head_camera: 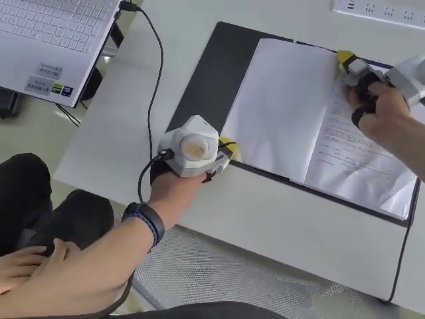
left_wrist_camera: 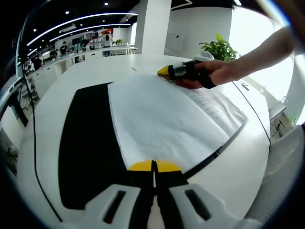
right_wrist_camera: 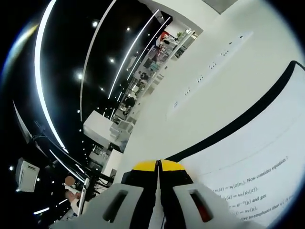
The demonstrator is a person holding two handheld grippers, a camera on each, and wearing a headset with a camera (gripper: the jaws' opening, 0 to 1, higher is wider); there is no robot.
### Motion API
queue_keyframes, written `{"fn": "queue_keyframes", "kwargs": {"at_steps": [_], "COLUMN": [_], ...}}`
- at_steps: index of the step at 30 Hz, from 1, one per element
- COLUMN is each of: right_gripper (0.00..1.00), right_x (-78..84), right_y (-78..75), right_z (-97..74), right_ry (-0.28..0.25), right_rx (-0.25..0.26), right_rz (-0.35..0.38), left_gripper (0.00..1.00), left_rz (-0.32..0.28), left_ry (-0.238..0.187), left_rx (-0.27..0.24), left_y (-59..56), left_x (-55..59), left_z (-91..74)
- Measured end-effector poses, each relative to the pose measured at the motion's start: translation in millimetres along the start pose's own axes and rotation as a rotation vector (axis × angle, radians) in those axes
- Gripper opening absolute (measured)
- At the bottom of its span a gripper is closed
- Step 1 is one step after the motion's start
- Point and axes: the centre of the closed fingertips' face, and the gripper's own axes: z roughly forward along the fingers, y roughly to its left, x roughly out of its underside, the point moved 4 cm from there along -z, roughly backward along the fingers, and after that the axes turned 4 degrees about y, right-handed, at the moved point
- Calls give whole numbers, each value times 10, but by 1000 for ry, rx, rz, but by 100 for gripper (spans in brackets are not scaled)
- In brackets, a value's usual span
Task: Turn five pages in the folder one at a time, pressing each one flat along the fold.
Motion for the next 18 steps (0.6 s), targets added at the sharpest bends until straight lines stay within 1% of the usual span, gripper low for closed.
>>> {"fn": "queue_keyframes", "kwargs": {"at_steps": [3,7,9,10,12,13,14,18], "right_gripper": [0,0,0,0,0,0,0,0], "right_x": [2,23,31,41,75,130,156,256], "right_y": [6,40,39,40,54,83,96,131], "right_z": [8,-13,-21,-26,-42,-70,-83,-168], "right_ry": [-3,6,12,19,38,65,79,113], "right_rx": [0,-10,-20,-27,-40,-48,-52,-68], "right_rz": [-1,-26,-21,-19,-43,-72,-82,-97], "left_gripper": [0,0,0,0,0,0,0,0], "left_rz": [-4,-7,-3,0,3,3,3,7], "left_ry": [-3,-6,-4,-1,2,3,3,2], "left_rx": [-2,-3,-1,0,1,0,0,2], "left_y": [-1,-1,-2,1,2,2,2,2], "left_x": [0,0,-1,0,-2,-2,-2,-1], "left_z": [-2,-3,-3,2,5,6,7,7]}}
